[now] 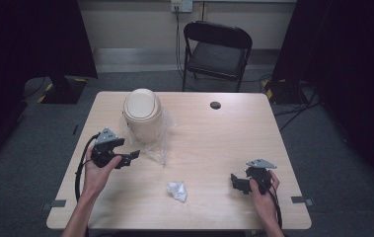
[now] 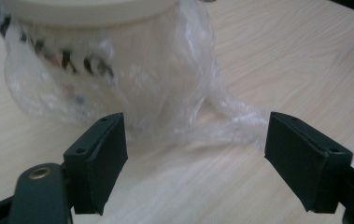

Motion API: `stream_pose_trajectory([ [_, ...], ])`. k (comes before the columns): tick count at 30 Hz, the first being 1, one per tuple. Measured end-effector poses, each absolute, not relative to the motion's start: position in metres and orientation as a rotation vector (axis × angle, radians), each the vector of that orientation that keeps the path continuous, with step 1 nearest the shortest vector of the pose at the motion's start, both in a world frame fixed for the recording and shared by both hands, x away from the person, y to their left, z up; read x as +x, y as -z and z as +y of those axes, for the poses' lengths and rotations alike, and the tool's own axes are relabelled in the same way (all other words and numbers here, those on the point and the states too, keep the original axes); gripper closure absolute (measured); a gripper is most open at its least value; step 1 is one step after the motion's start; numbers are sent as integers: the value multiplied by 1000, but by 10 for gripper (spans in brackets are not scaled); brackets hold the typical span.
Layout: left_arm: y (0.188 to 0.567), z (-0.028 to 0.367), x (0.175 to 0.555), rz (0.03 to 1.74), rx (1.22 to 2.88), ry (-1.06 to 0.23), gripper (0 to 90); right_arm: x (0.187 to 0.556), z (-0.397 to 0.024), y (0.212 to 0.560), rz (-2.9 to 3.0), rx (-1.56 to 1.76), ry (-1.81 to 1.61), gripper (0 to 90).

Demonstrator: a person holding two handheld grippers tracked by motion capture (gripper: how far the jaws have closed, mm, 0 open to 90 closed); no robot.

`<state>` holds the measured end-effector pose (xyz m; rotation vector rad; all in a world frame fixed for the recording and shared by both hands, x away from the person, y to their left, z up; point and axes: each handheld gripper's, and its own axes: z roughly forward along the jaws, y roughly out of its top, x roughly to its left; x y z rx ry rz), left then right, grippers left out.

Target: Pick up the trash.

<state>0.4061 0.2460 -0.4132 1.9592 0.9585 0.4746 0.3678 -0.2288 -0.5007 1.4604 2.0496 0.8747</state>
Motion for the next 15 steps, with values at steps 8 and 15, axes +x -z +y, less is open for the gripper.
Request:
stream_pose_trajectory([
  [8, 386, 233, 419, 933, 1976, -459, 209, 368, -229, 501, 2050, 1460, -873, 88],
  [15, 376, 232, 426, 909, 1978, -477, 212, 368, -229, 501, 2050, 1460, -873, 88],
])
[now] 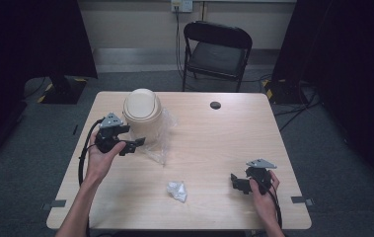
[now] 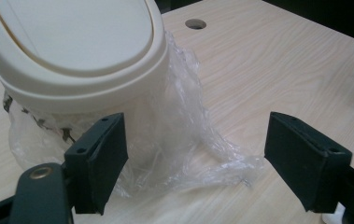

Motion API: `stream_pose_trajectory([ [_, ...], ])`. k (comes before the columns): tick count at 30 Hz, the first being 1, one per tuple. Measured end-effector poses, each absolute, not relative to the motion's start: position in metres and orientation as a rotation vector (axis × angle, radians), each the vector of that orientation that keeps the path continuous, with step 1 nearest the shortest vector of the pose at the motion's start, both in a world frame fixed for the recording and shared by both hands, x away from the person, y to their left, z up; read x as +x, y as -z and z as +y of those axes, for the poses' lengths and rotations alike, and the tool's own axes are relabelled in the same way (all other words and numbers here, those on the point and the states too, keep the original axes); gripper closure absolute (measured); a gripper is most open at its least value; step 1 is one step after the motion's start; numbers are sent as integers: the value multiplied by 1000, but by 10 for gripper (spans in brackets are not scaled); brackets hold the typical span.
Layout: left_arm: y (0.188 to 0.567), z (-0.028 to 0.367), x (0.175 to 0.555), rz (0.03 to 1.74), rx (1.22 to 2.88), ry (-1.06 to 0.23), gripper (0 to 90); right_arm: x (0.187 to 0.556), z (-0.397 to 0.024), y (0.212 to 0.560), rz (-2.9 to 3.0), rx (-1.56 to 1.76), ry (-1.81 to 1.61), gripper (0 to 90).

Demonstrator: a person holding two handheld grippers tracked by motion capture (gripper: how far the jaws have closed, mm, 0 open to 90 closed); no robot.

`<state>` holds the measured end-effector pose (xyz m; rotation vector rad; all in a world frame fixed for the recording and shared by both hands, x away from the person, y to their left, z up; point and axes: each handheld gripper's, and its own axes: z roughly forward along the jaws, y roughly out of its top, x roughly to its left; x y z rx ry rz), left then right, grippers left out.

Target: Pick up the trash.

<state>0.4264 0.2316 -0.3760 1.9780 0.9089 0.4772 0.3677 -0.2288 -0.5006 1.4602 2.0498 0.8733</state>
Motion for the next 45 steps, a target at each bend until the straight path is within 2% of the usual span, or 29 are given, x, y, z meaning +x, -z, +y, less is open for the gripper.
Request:
stream_pose_trajectory([
  [6, 373, 226, 436, 905, 1982, -483, 214, 368, -229, 501, 2050, 1459, -874, 88],
  [9, 373, 221, 441, 912, 1962, -441, 207, 368, -229, 501, 2050, 1458, -873, 88],
  [28, 363, 209, 475, 917, 2007, -510, 207, 368, -229, 501, 2052, 1456, -873, 89],
  [45, 373, 200, 505, 952, 2075, -431, 202, 368, -229, 501, 2052, 1458, -873, 89],
])
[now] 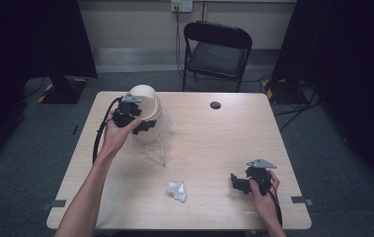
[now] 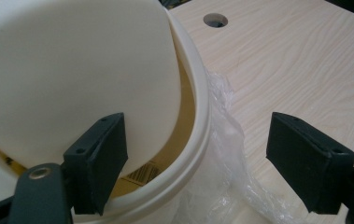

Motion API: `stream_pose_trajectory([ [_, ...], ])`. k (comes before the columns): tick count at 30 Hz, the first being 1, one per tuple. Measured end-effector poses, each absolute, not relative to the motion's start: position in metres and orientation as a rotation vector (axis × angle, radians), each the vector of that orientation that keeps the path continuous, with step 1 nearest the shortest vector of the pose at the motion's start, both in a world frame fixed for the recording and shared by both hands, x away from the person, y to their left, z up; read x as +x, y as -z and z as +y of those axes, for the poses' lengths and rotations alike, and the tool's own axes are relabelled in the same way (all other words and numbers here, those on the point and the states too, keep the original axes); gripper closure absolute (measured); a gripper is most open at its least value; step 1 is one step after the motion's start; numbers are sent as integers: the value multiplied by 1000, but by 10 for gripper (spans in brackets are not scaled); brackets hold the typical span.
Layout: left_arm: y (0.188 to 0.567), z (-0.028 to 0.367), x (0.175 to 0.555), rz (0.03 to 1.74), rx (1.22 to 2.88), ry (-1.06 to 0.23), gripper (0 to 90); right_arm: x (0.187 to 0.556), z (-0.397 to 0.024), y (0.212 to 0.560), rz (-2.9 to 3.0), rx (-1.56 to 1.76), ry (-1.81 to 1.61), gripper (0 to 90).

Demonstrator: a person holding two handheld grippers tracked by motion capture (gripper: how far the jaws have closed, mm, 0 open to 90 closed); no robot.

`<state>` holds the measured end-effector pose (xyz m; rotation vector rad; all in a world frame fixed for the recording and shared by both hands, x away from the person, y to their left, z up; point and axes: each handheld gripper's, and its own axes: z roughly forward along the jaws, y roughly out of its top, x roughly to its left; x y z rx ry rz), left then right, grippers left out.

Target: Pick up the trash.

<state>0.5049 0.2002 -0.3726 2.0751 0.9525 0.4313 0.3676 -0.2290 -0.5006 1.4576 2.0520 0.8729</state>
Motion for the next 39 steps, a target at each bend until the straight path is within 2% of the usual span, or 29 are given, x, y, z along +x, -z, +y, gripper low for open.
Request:
stream_pose_trajectory([
  [12, 388, 191, 519, 1011, 2079, -395, 227, 368, -229, 501, 2052, 1457, -873, 89],
  [22, 390, 190, 524, 1036, 2096, -482, 233, 368, -229, 501, 2052, 1458, -873, 89],
  [39, 372, 204, 496, 946, 2000, -476, 243, 368, -229, 501, 2052, 1457, -873, 89],
])
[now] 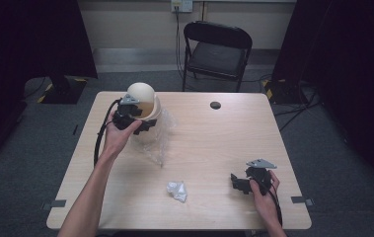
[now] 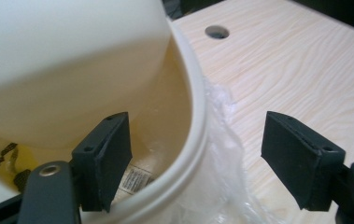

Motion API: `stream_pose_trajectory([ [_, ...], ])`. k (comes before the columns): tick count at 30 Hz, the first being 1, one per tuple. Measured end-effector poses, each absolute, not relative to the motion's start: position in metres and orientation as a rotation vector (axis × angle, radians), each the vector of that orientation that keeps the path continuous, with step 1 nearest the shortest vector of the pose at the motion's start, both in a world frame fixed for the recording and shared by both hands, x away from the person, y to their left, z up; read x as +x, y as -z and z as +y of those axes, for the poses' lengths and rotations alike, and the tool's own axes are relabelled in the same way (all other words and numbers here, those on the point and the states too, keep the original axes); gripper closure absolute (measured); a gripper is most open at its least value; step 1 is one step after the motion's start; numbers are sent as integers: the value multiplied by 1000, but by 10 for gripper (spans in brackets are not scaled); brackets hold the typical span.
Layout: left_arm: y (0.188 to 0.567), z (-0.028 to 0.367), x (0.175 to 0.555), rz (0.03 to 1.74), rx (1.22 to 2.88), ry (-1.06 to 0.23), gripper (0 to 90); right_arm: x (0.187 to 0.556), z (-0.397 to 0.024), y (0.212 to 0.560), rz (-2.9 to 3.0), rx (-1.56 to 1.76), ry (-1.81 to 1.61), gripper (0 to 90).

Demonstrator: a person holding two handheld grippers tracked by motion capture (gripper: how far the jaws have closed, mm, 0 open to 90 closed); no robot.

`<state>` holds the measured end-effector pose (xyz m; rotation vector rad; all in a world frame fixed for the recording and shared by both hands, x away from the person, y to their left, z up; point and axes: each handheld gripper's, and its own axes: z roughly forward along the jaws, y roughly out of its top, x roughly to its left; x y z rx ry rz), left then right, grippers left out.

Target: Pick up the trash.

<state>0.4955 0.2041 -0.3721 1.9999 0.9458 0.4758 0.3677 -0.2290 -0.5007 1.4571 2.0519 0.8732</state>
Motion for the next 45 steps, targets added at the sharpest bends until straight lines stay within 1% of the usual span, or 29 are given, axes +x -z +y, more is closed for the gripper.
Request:
stream_pose_trajectory([
  [5, 364, 211, 481, 912, 1954, -477, 243, 368, -229, 501, 2052, 1458, -873, 89],
  [7, 361, 212, 474, 903, 1941, -452, 243, 368, -229, 501, 2052, 1458, -873, 89],
  [12, 360, 211, 455, 857, 1949, -439, 237, 368, -229, 501, 2052, 1458, -873, 89],
  [19, 383, 210, 420, 850, 1987, -428, 232, 368, -229, 501, 2052, 1458, -873, 89],
  [23, 396, 208, 400, 830, 1944, -376, 240, 368, -229, 501, 2050, 1460, -873, 88],
  [27, 410, 200, 382, 810, 1964, -352, 239, 368, -229, 501, 2052, 1458, -874, 89],
  [34, 438, 183, 374, 795, 2039, -301, 231, 368, -229, 501, 2050, 1460, -874, 89],
  [45, 456, 152, 361, 737, 2127, -252, 238, 368, -229, 501, 2052, 1458, -873, 88],
])
